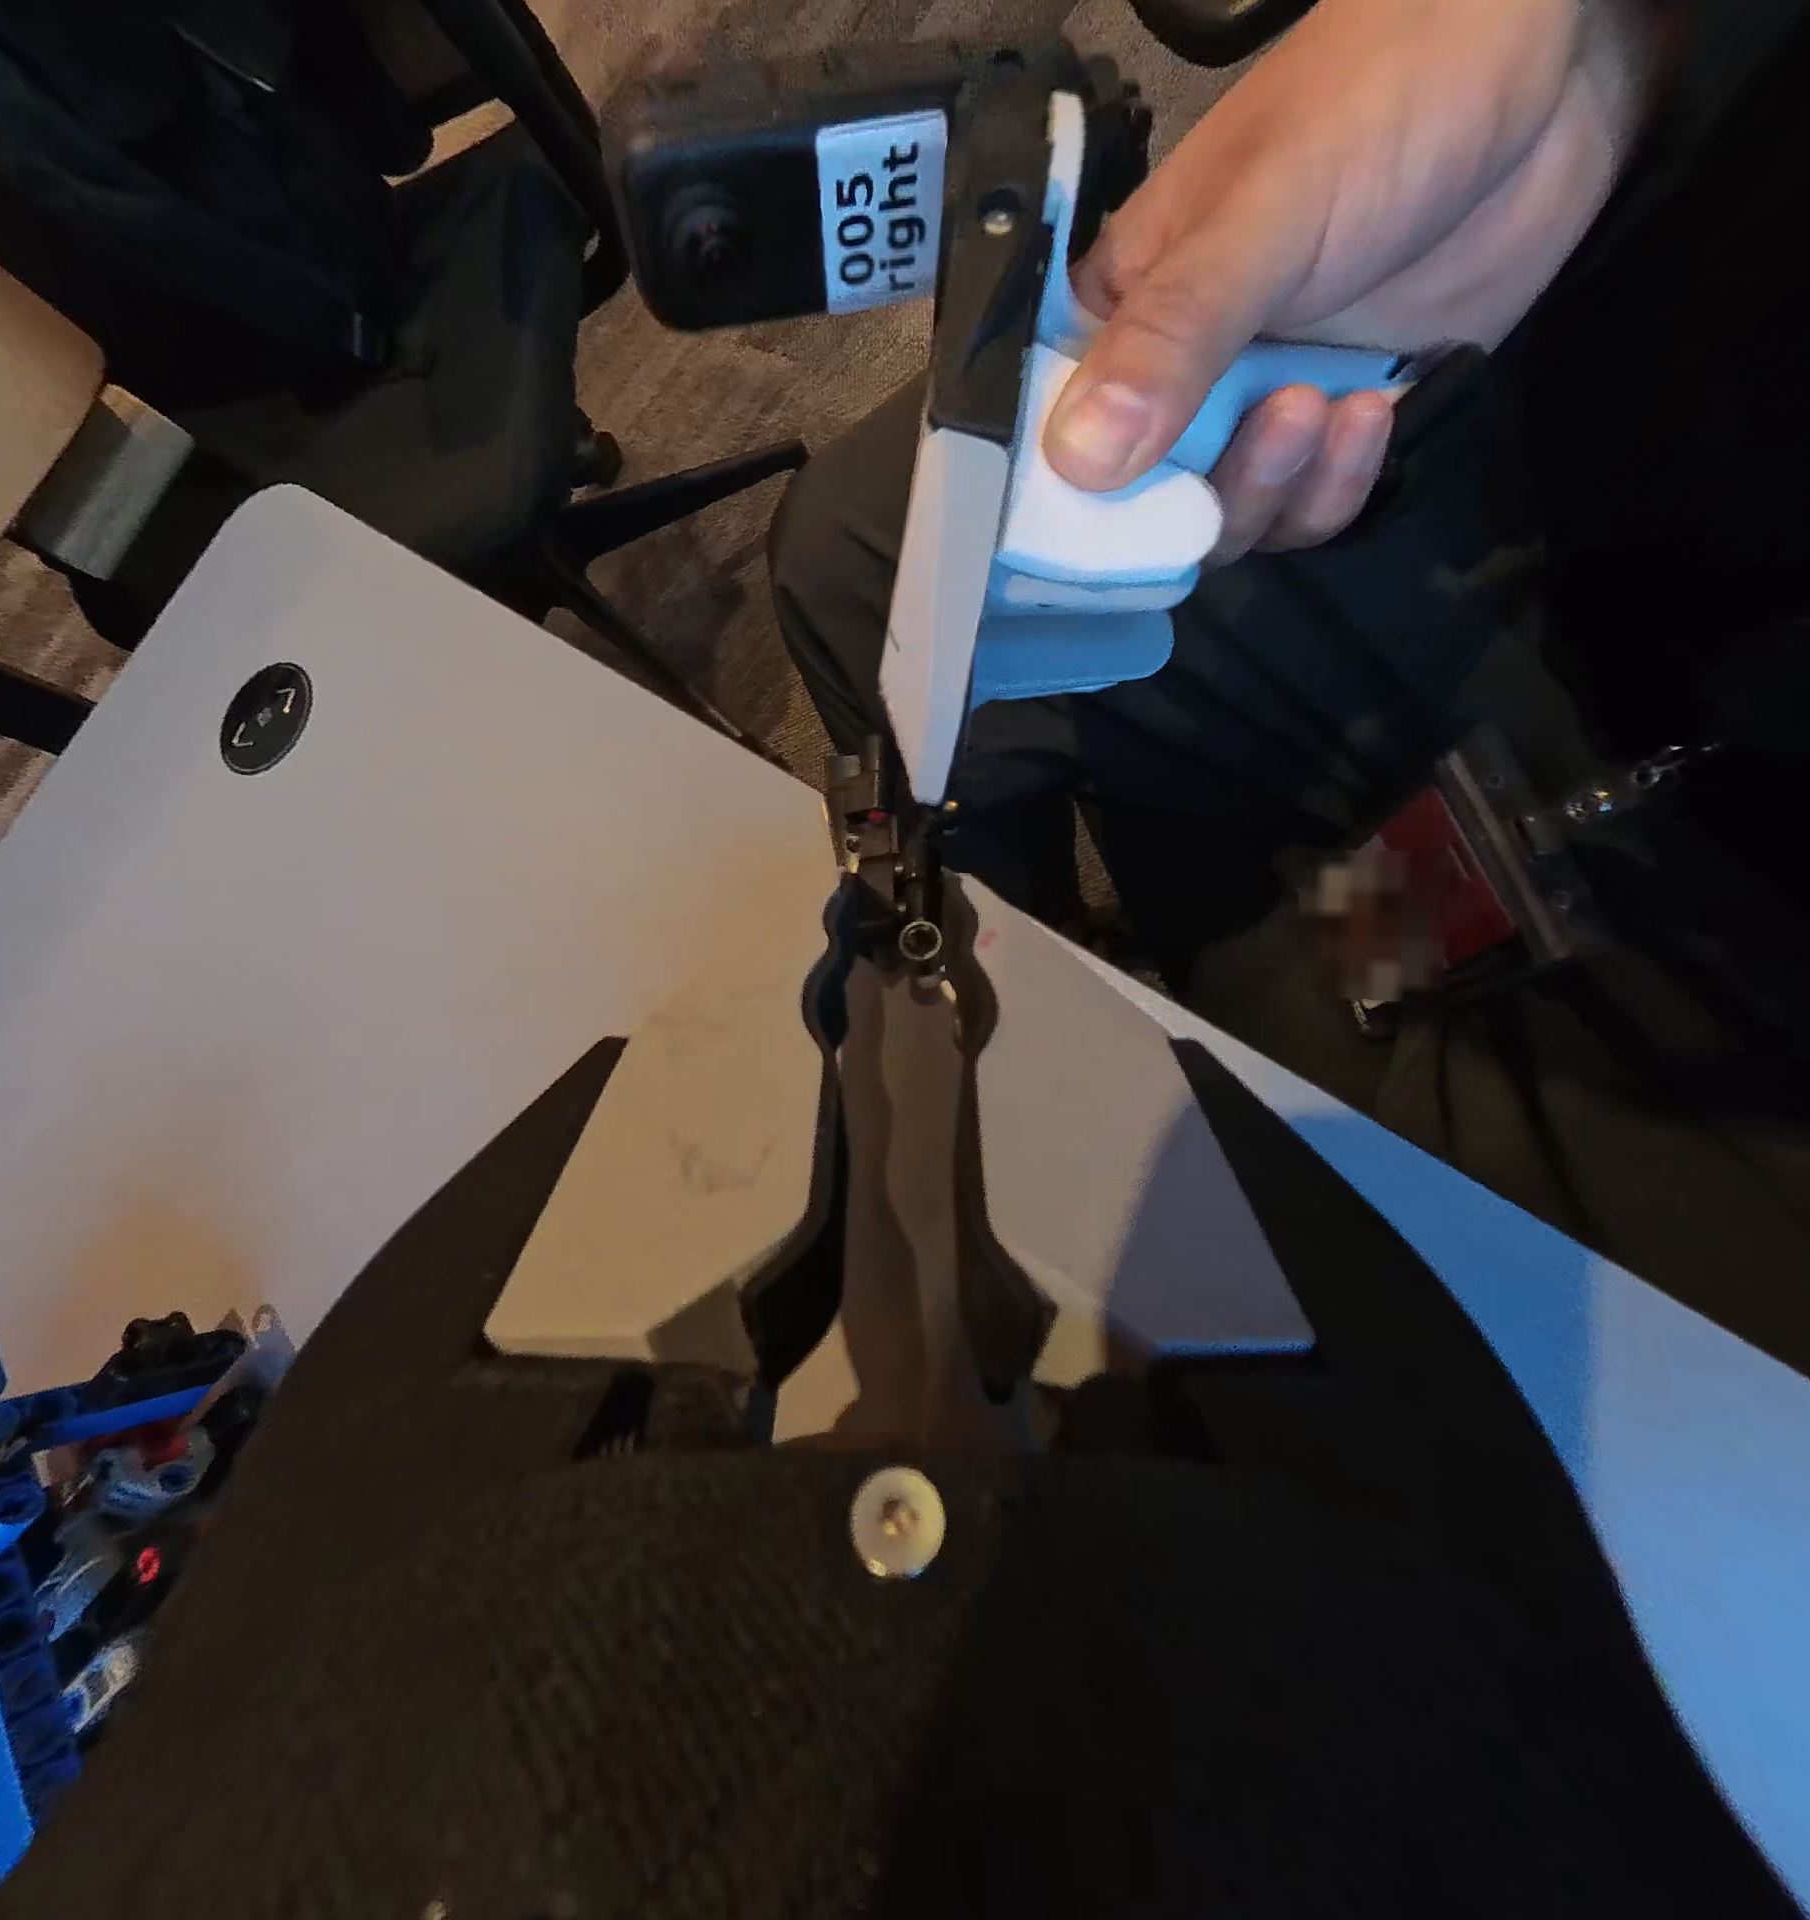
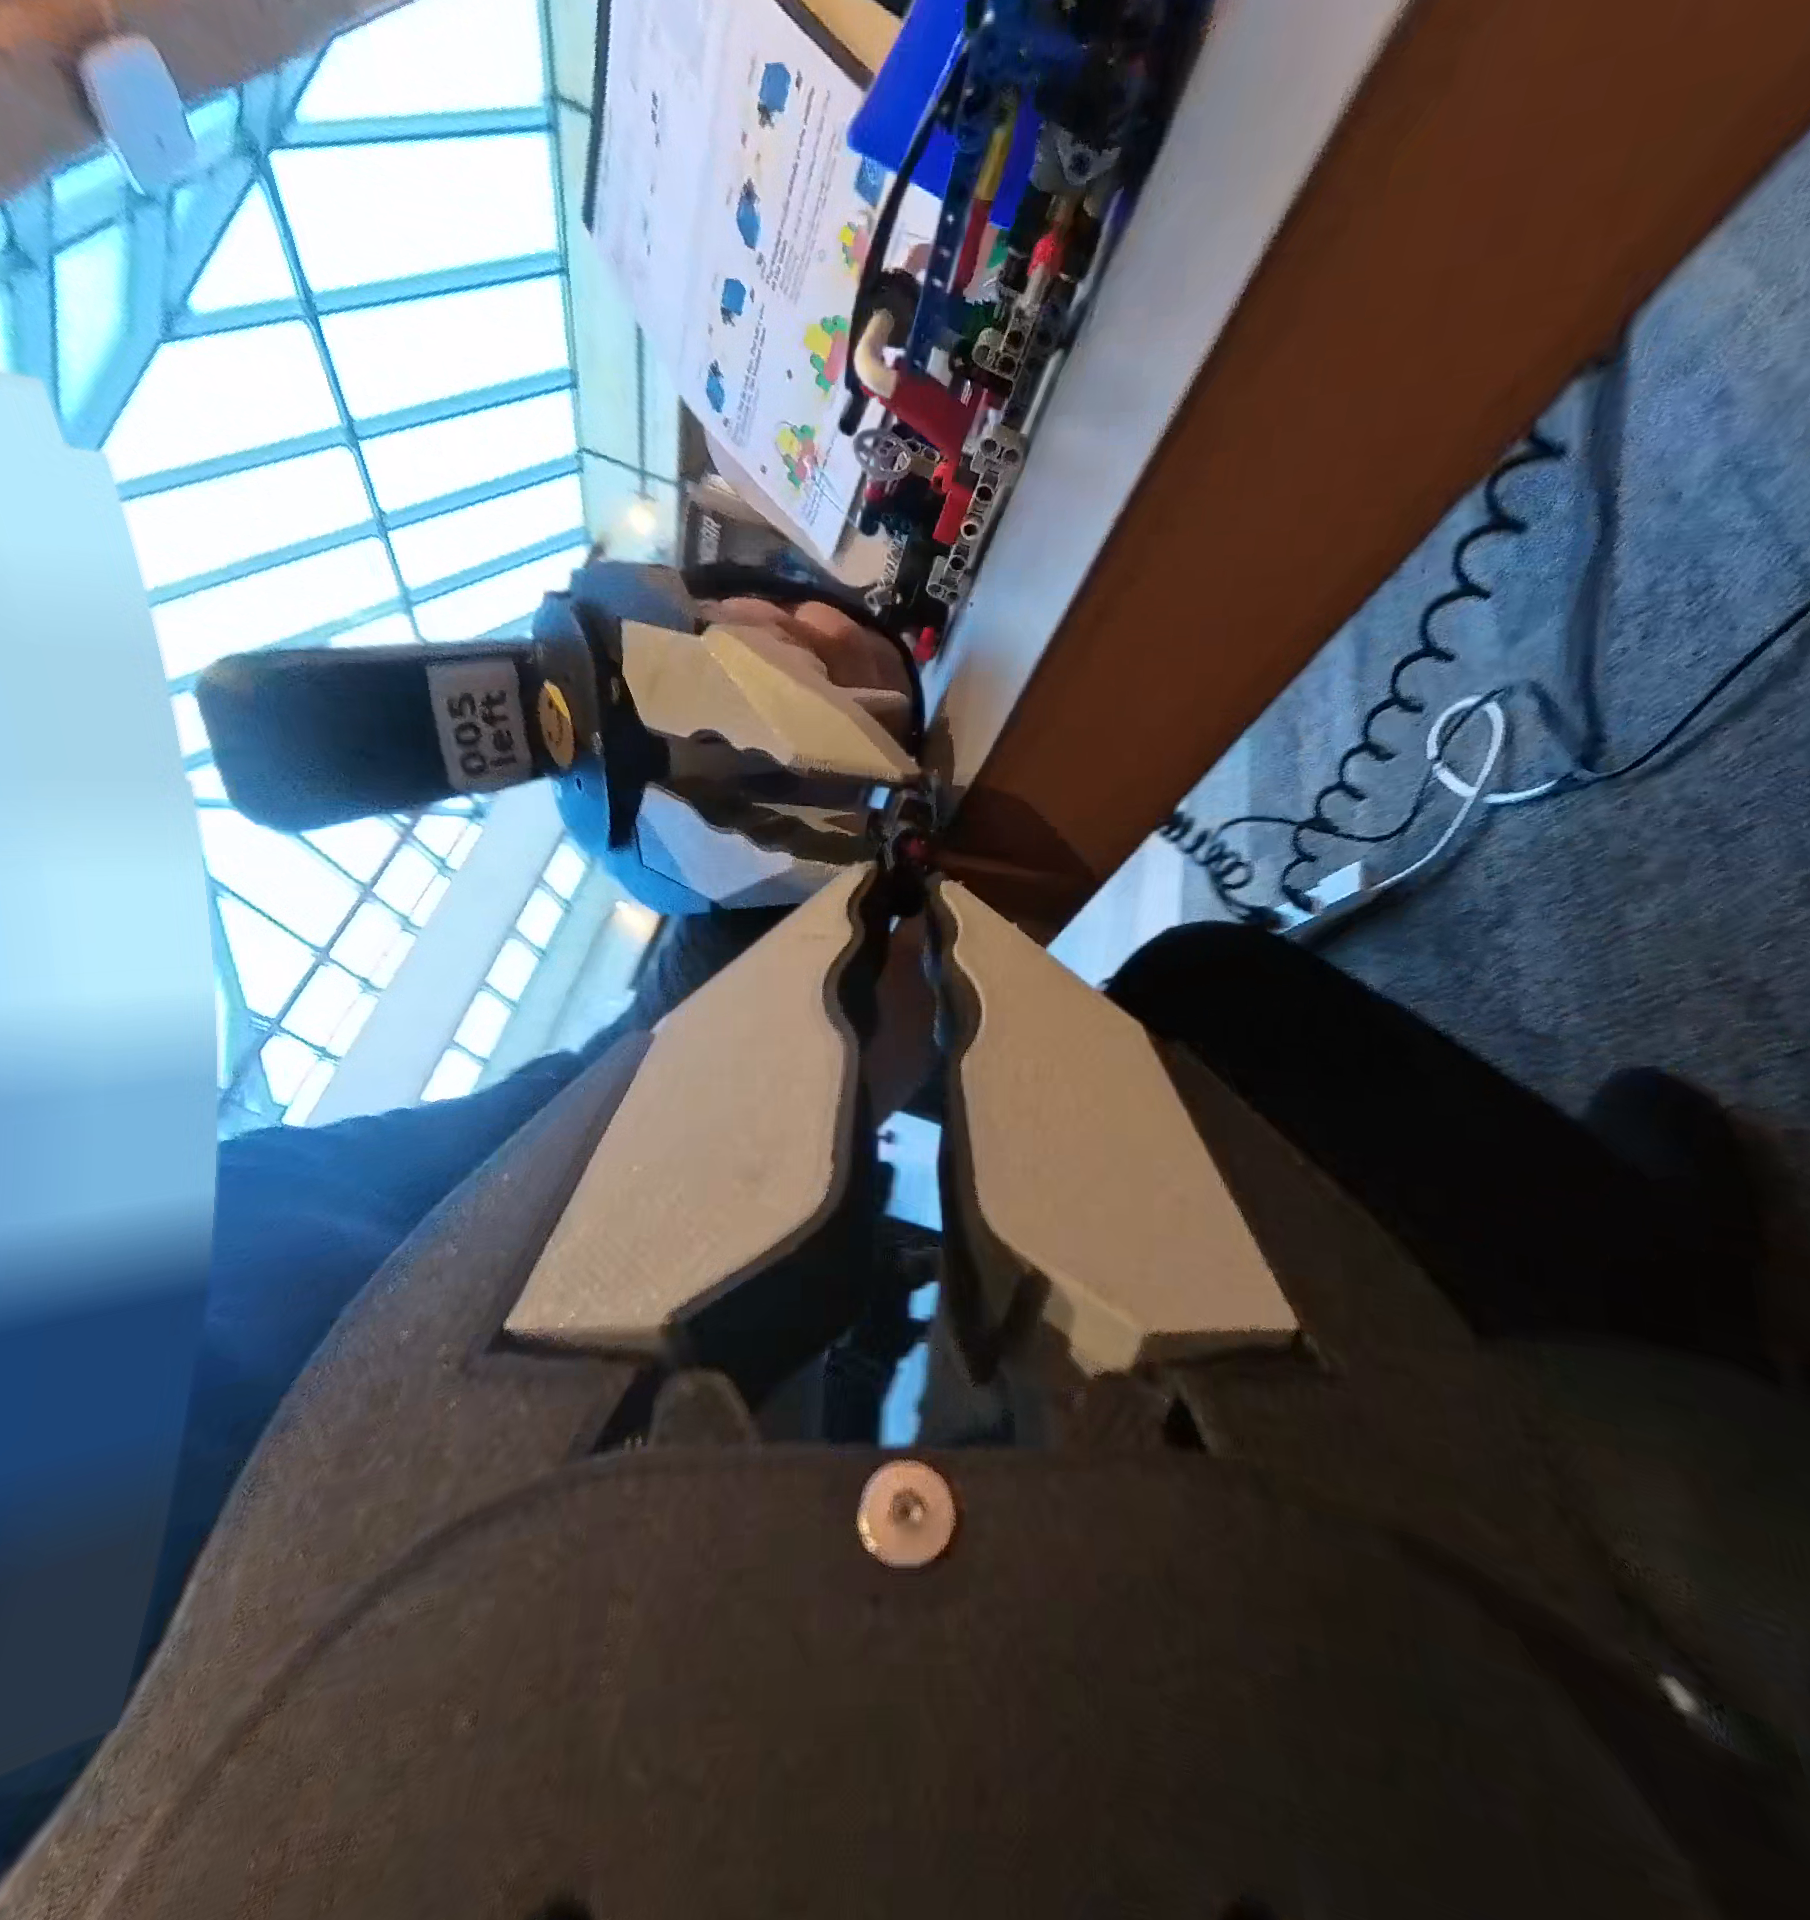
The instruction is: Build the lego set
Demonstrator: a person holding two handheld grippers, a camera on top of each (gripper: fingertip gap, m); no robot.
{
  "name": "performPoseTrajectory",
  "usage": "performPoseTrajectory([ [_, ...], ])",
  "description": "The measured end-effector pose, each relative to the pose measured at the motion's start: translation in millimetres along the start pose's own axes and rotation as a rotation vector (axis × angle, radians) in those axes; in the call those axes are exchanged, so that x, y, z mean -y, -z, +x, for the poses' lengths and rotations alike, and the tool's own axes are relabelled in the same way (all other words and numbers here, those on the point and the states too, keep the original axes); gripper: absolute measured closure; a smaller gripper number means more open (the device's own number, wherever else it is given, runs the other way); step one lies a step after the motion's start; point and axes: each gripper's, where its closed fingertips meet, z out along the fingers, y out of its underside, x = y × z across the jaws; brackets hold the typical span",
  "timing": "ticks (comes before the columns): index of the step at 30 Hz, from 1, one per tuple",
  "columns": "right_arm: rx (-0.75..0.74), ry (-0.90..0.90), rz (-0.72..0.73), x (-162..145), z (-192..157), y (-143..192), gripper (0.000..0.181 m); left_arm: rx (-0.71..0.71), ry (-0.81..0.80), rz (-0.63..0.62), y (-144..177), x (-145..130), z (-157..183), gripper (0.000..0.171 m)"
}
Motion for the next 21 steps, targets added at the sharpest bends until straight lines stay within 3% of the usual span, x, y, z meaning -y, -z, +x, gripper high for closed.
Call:
performPoseTrajectory([
  [6, 0.028, -0.181, 0.038, 2, 1, 0, 0.179, 0.017, -0.005, -0.002, 0, 0, -1, 0.160],
  [13, -0.110, 0.092, -0.050, 1, -2, 1, 0.178, -0.014, 0.027, 0.001, 0, 0, 0, 0.160],
  [21, -0.124, 0.100, -0.012, 6, -2, 18, 0.178, -0.029, 0.115, -0.012, 1, -6, -8, 0.159],
])
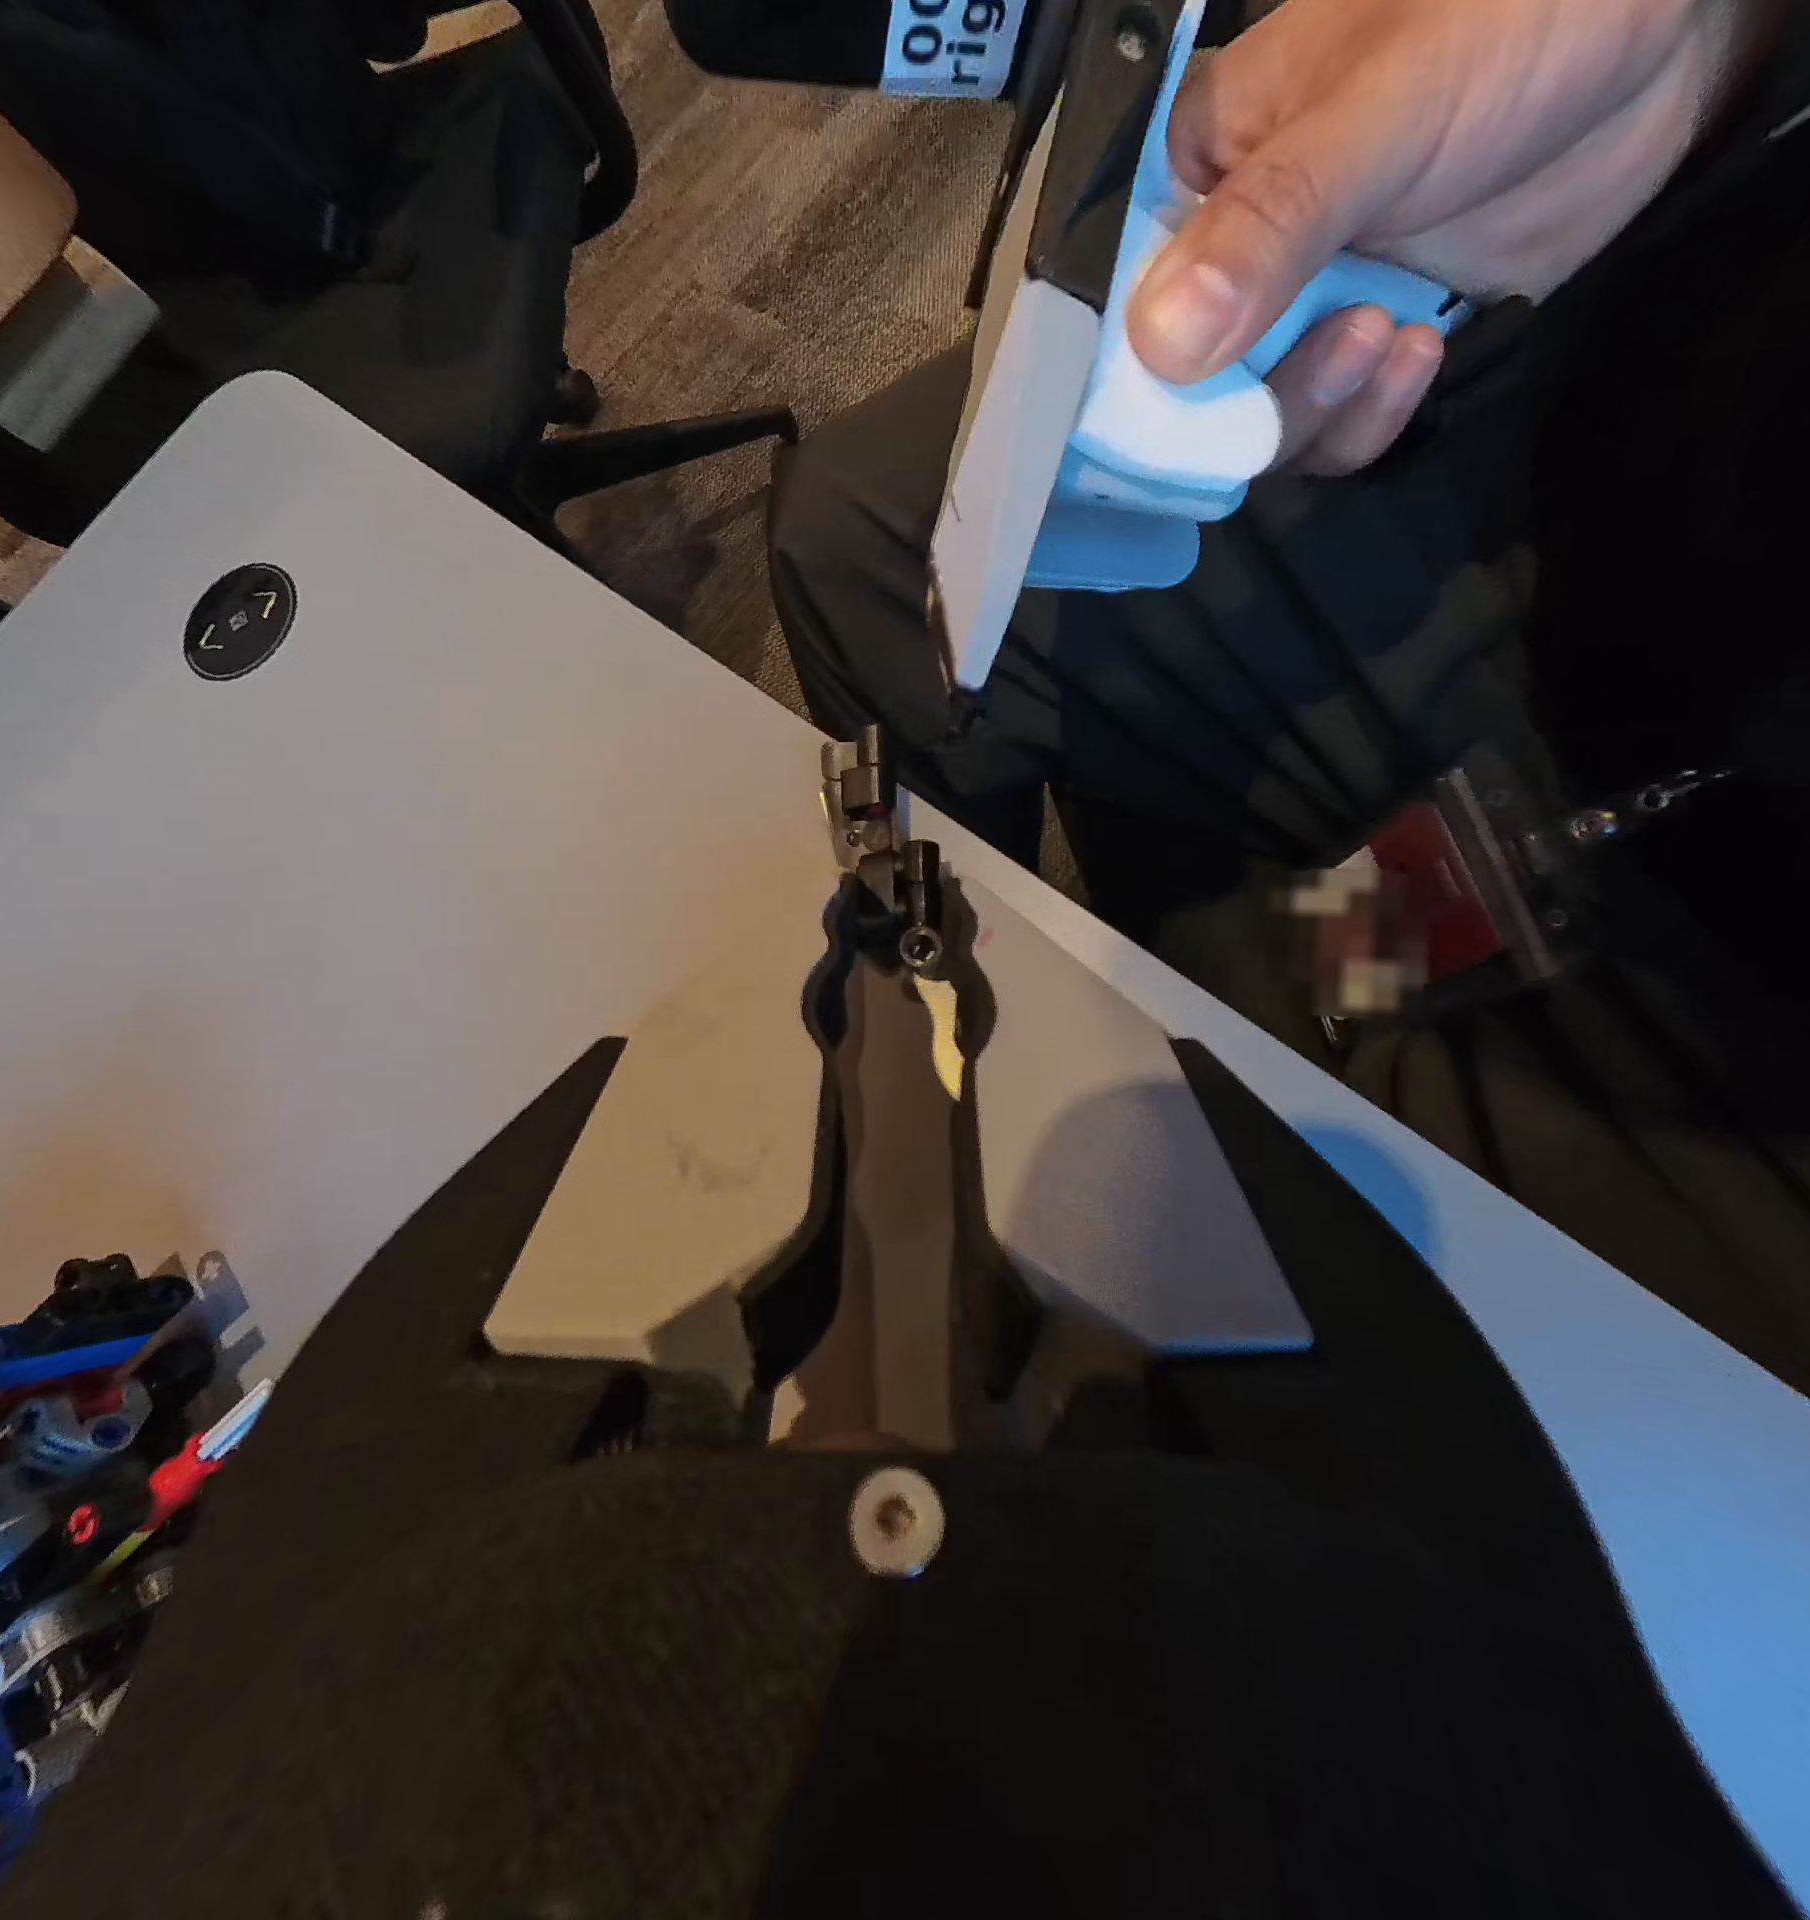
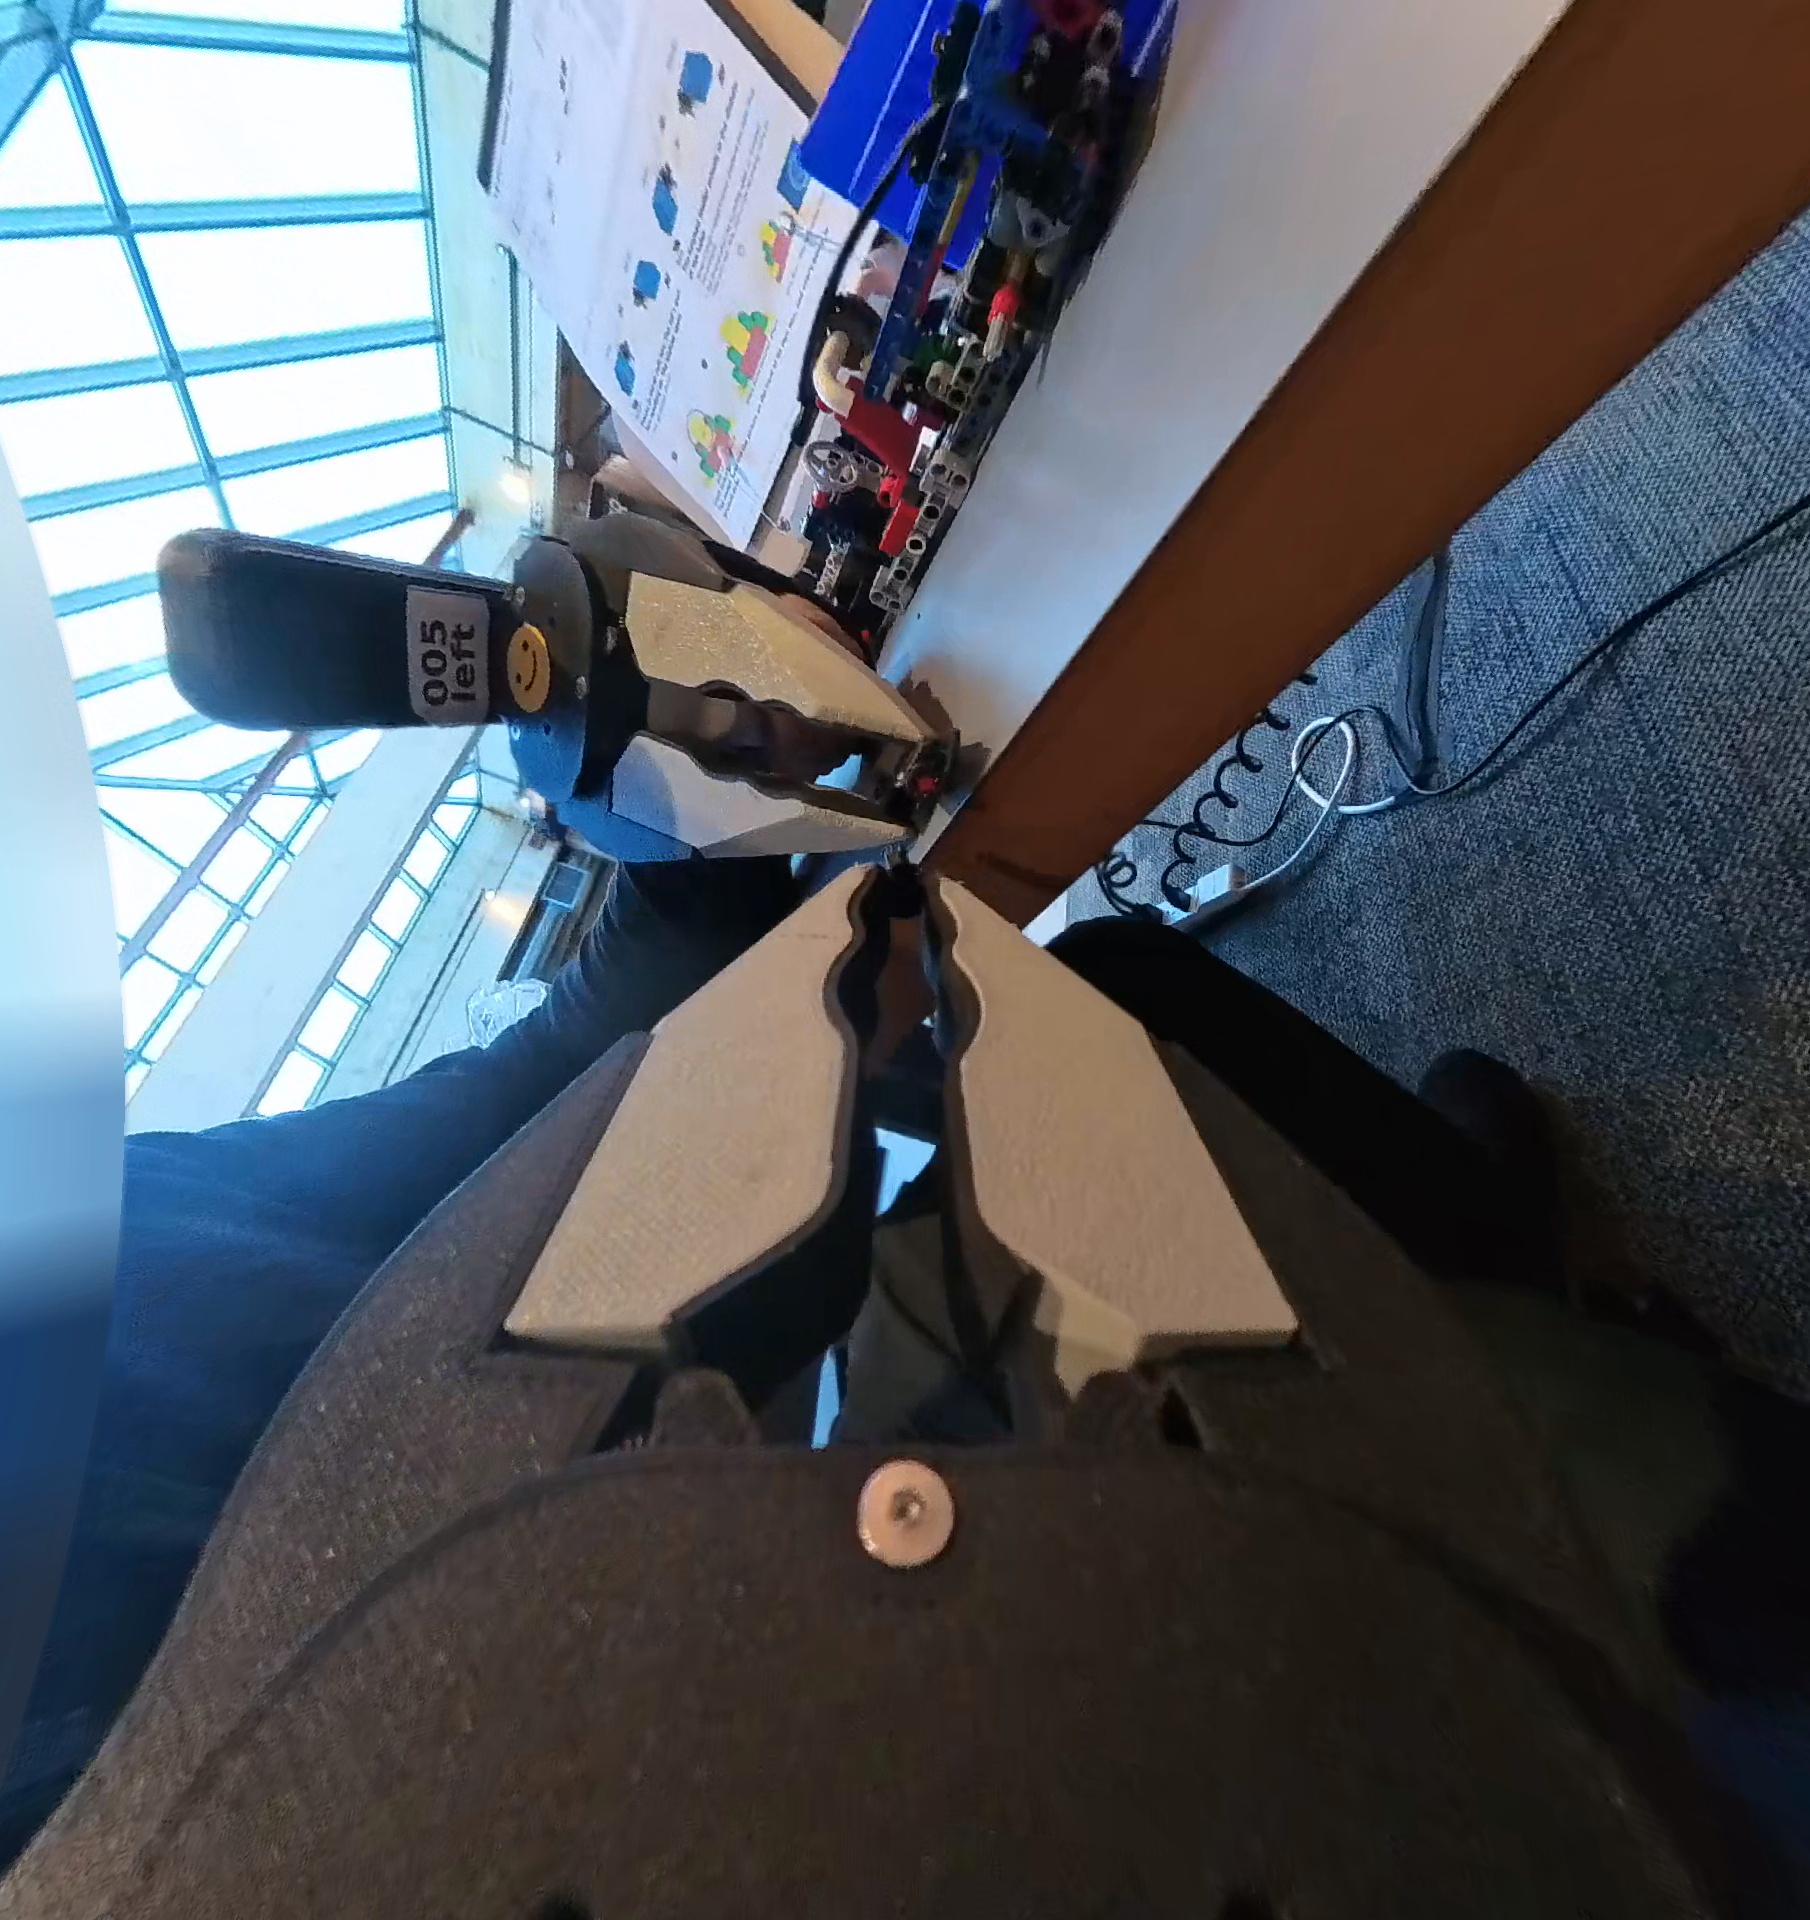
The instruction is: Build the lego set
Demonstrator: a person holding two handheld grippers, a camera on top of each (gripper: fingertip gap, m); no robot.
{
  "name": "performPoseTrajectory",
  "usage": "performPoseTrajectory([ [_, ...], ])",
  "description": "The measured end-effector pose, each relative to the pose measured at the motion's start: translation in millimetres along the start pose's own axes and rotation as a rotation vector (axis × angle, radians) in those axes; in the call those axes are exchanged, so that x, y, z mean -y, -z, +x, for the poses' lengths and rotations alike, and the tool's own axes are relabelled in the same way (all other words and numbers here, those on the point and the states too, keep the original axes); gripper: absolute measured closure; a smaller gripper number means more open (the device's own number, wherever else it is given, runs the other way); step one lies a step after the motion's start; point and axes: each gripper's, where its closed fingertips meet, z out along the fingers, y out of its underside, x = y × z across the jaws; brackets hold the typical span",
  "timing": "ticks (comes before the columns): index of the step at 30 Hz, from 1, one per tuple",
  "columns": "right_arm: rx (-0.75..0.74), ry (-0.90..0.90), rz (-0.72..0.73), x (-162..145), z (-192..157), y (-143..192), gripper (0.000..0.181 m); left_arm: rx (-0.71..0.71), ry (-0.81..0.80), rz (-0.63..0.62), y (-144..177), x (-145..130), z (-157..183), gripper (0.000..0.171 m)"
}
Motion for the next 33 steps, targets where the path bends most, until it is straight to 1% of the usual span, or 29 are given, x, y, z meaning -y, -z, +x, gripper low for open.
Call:
performPoseTrajectory([
  [4, -0.048, 0.056, -0.026, 1, 4, 3, 0.177, -0.035, 0.048, -0.002, 3, -3, 0, 0.158],
  [8, -0.068, 0.103, -0.045, 4, 4, 4, 0.177, -0.074, 0.144, -0.008, 6, -8, -4, 0.139],
  [11, -0.073, 0.130, -0.057, 5, 3, 4, 0.178, -0.080, 0.159, -0.018, 9, -11, -6, 0.131],
  [13, -0.049, 0.124, -0.076, 4, -2, 4, 0.177, -0.018, 0.121, -0.005, 14, -7, -11, 0.136],
  [15, -0.025, 0.112, -0.111, 0, -7, 4, 0.178, -0.019, 0.050, 0.044, 17, 13, 1, 0.151],
  [17, 0.003, 0.096, -0.147, -3, -12, 3, 0.178, 0.015, -0.023, 0.019, 9, 25, 9, 0.153],
  [20, 0.038, 0.074, -0.168, -4, -17, 1, 0.178, 0.026, -0.104, -0.055, -9, 27, 22, 0.151],
  [23, 0.046, 0.066, -0.198, -8, -15, 0, 0.179, 0.076, -0.164, -0.058, -16, 28, 22, 0.165],
  [24, 0.050, 0.063, -0.205, -9, -16, 0, 0.178, 0.083, -0.172, -0.057, -16, 28, 22, 0.169],
  [29, 0.055, 0.061, -0.195, -7, -15, -1, 0.179, 0.104, -0.180, -0.063, -16, 28, 19, 0.170],
  [31, 0.066, 0.081, -0.163, -2, -16, 0, 0.178, 0.120, -0.154, -0.046, -15, 31, 16, 0.170],
  [33, 0.101, 0.060, -0.127, 2, -19, 1, 0.178, 0.124, -0.110, -0.019, -14, 35, 13, 0.171],
])
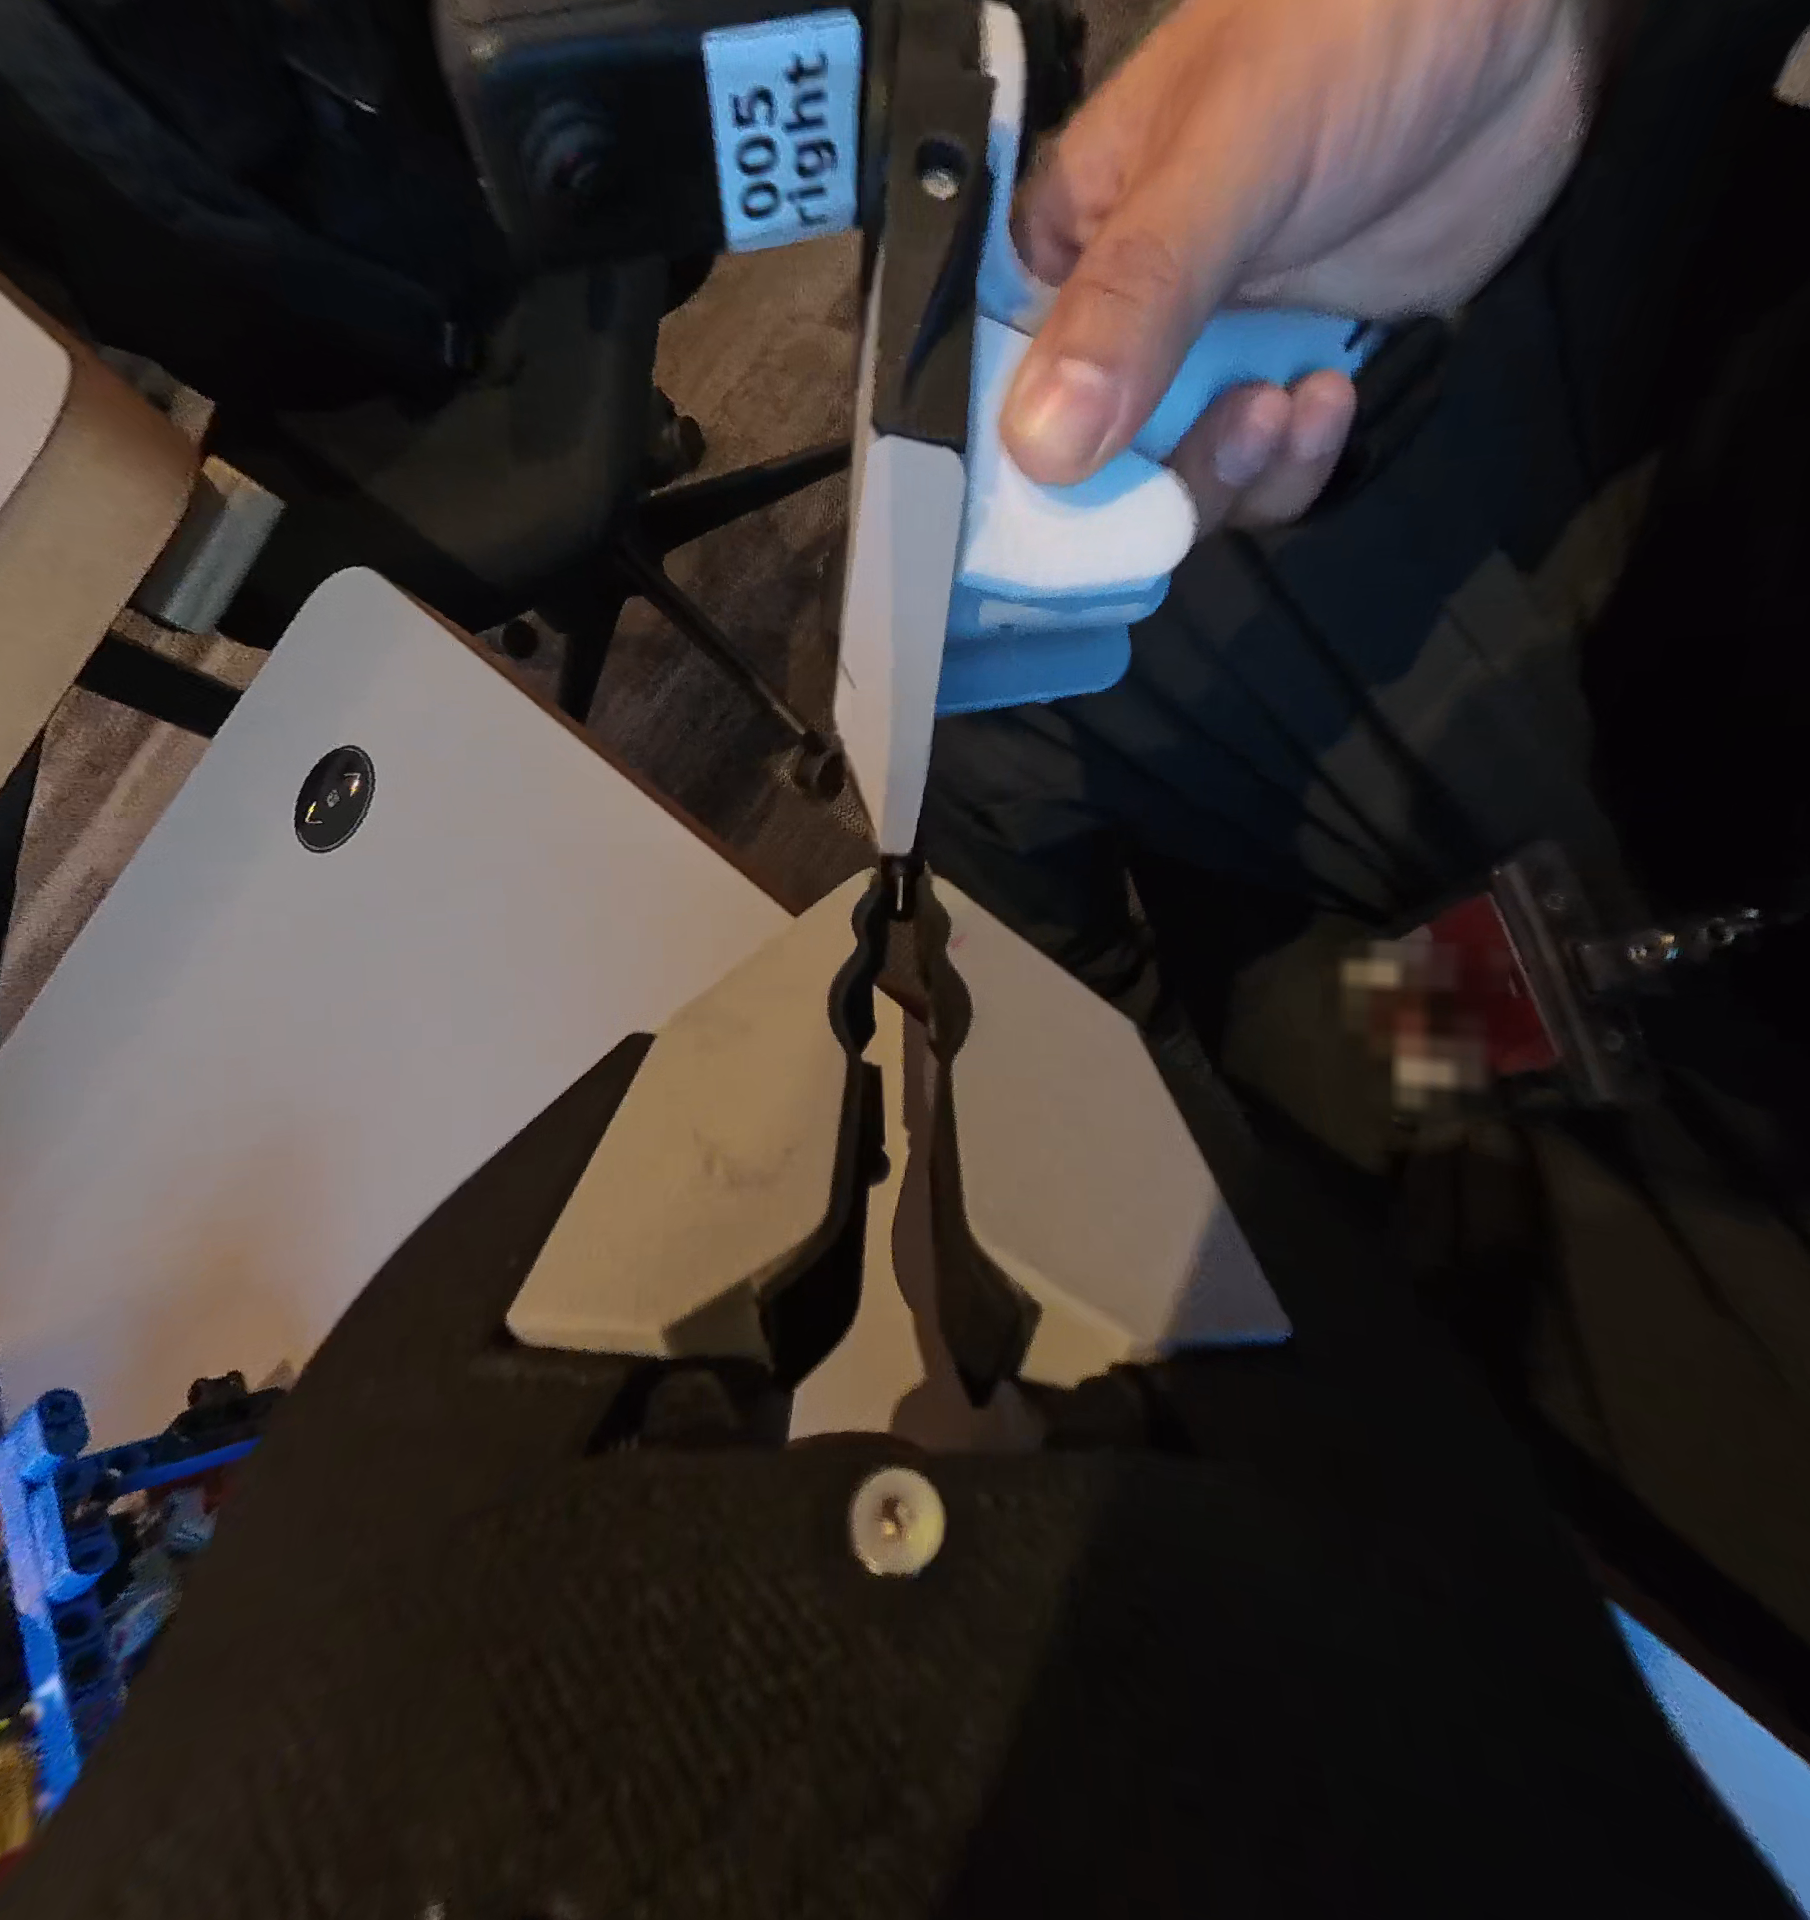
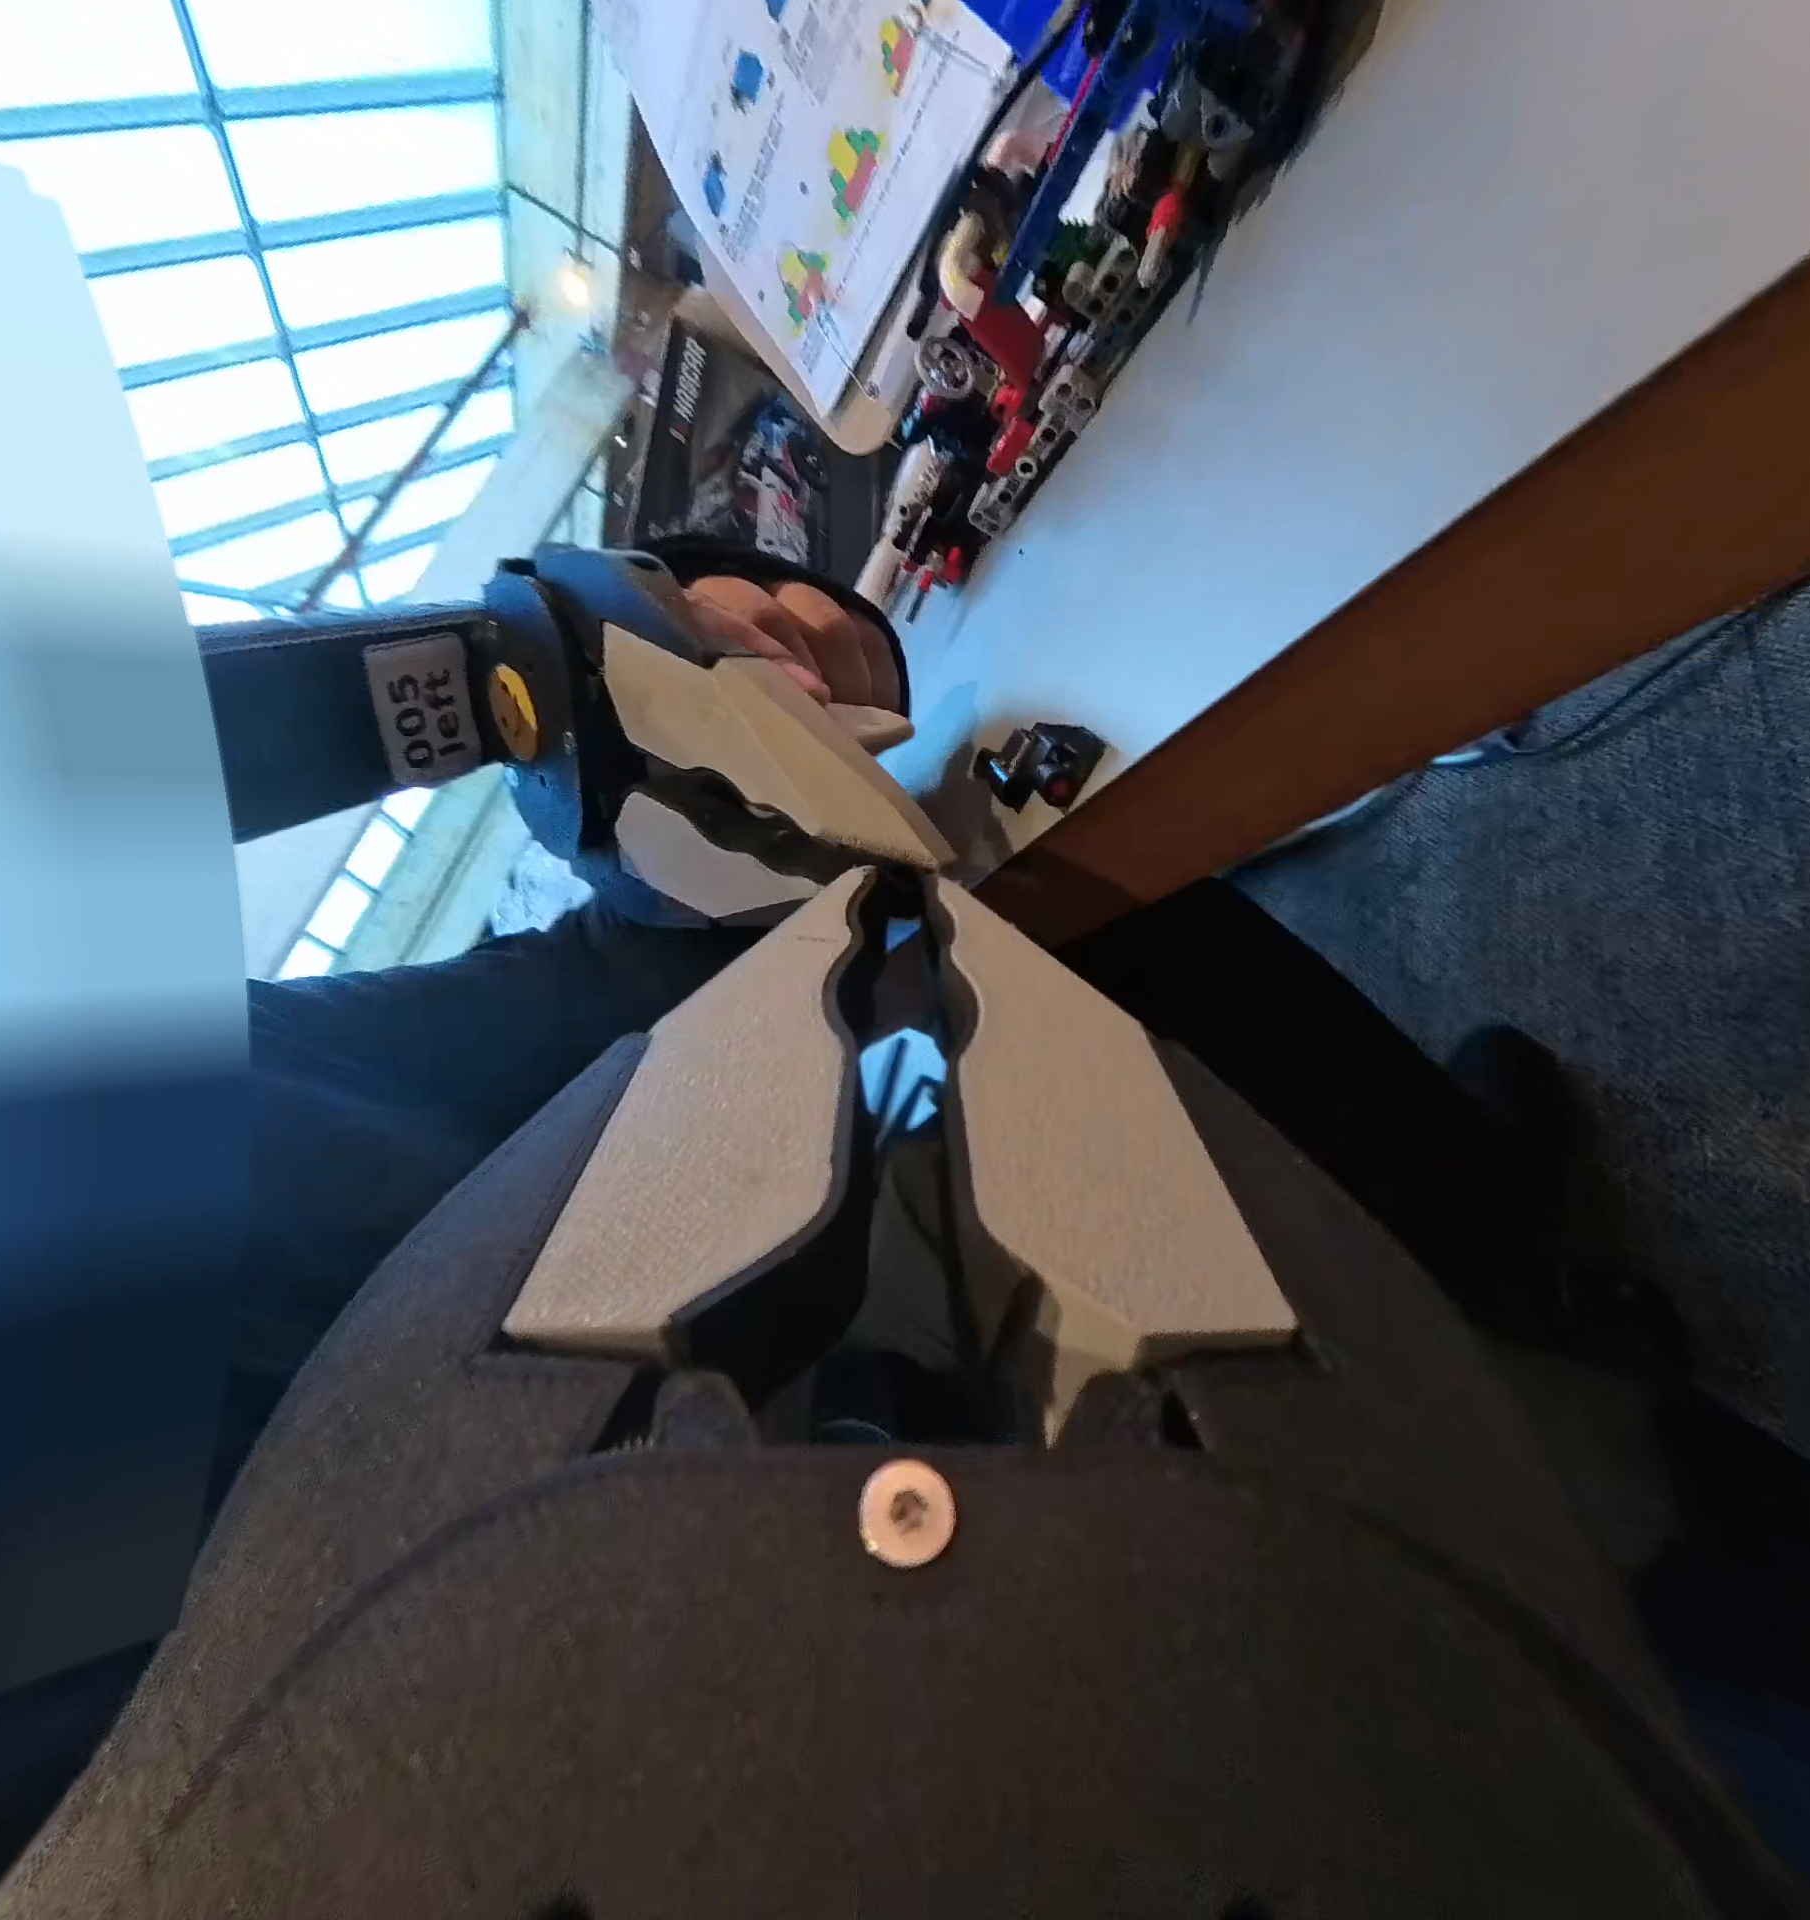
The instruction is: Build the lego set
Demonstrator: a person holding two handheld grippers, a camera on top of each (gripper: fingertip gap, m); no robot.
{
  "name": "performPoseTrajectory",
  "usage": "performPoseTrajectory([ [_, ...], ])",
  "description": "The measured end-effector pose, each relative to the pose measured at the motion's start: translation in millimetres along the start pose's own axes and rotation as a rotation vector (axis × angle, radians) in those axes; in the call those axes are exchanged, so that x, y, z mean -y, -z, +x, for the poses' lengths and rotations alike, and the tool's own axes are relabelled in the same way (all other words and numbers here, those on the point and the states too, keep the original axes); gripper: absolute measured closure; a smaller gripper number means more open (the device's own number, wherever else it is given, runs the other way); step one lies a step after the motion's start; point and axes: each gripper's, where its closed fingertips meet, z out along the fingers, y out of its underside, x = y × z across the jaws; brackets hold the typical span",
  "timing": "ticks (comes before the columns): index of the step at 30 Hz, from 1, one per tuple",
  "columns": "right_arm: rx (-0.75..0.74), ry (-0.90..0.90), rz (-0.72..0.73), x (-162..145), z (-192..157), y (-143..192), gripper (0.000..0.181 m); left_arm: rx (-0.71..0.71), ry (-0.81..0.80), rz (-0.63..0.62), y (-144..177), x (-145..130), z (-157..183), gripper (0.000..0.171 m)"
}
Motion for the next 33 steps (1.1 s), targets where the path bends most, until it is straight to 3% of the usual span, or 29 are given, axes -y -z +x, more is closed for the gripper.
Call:
performPoseTrajectory([
  [5, 0.084, -0.036, 0.077, 7.3, -8.0, 4.3, 0.179, 0.001, 0.102, 0.068, 2.3, 9.0, -5.4, 0.170],
  [23, 0.067, -0.003, 0.100, 8.3, -5.6, 6.3, 0.179, 0.018, 0.130, 0.087, -1.2, 9.1, -7.3, 0.170],
  [33, -0.014, 0.127, 0.079, 11.5, -5.5, 8.6, 0.178, 0.040, 0.190, 0.101, -3.1, 9.9, -11.4, 0.166],
])
